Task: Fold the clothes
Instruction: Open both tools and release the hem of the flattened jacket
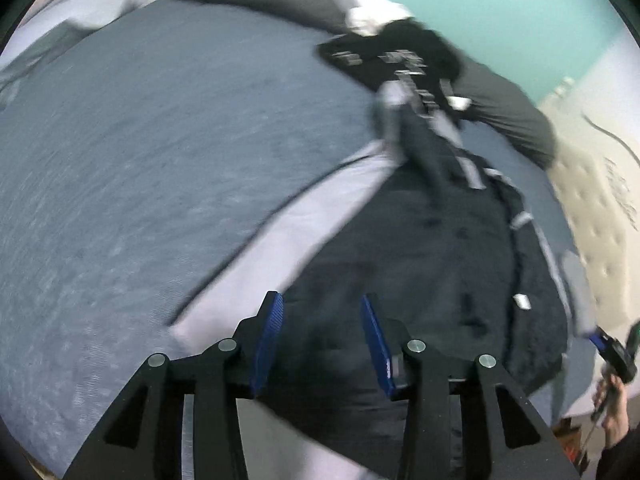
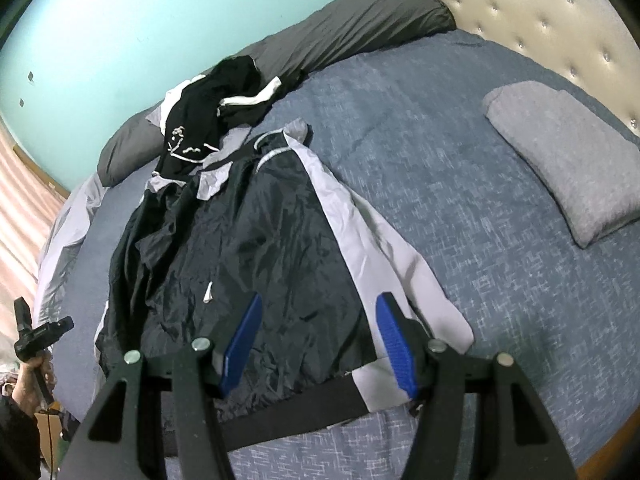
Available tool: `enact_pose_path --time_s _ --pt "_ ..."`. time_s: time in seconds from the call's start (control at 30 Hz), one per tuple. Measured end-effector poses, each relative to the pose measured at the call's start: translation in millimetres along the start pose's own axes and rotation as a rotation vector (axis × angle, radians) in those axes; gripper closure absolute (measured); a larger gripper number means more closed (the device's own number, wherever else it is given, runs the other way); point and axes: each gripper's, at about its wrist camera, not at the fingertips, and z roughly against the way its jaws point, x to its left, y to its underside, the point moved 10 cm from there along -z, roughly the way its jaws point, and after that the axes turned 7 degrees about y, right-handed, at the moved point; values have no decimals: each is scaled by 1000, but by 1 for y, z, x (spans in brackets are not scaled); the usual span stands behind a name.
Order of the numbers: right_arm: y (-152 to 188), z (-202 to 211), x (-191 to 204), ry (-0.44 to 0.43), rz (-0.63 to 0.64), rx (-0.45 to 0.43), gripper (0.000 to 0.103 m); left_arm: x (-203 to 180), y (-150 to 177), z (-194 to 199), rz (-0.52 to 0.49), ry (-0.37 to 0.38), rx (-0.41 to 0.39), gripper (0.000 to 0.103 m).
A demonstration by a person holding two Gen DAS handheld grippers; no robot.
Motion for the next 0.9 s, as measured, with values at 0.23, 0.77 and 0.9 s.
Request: enact_pose_path --time_s 0.23,0.77,0.9 --pt "6 -14 16 4 32 26 43 67 19 -14 120 -30 23 56" --pt "6 -22 37 8 81 32 43 90 50 -36 242 55 41 47" --pt "9 -24 37 1 70 37 43 86 54 -32 182 32 57 47"
